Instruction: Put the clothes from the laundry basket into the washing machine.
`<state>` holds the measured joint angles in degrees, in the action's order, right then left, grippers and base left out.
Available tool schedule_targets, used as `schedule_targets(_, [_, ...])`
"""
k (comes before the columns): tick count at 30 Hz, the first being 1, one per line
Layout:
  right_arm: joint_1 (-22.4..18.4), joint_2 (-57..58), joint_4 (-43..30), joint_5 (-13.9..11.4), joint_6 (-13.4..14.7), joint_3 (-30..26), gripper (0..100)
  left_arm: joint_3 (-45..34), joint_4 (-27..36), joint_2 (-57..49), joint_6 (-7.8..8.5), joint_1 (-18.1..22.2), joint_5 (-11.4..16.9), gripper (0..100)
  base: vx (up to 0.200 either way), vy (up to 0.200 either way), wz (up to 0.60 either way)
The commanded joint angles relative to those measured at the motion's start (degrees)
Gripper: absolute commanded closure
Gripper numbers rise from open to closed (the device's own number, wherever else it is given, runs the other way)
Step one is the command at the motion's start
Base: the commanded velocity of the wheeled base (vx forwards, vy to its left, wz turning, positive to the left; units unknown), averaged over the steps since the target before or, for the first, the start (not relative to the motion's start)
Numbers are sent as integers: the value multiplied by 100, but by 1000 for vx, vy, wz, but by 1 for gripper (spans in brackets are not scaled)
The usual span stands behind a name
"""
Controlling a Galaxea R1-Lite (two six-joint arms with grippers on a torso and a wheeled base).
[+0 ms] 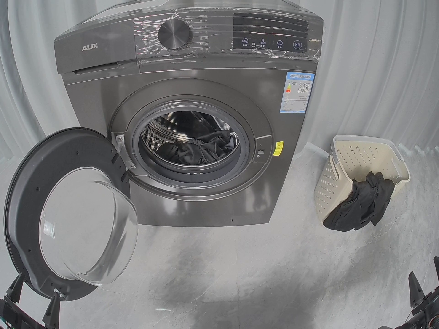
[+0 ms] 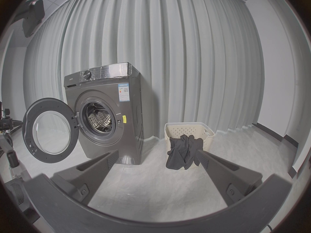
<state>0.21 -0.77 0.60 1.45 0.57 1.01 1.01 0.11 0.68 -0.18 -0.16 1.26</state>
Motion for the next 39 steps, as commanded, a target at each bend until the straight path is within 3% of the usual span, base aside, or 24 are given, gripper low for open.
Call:
schedule_targets(1, [6,77,2,-4,-5,-101,0,-92,-2,-68,1,-2,6,0,0,-200,0])
schedule_targets(39, [6,77,2,-13,-13,-101,0,-92,7,-68,53,7,-3,0,0,-200,0])
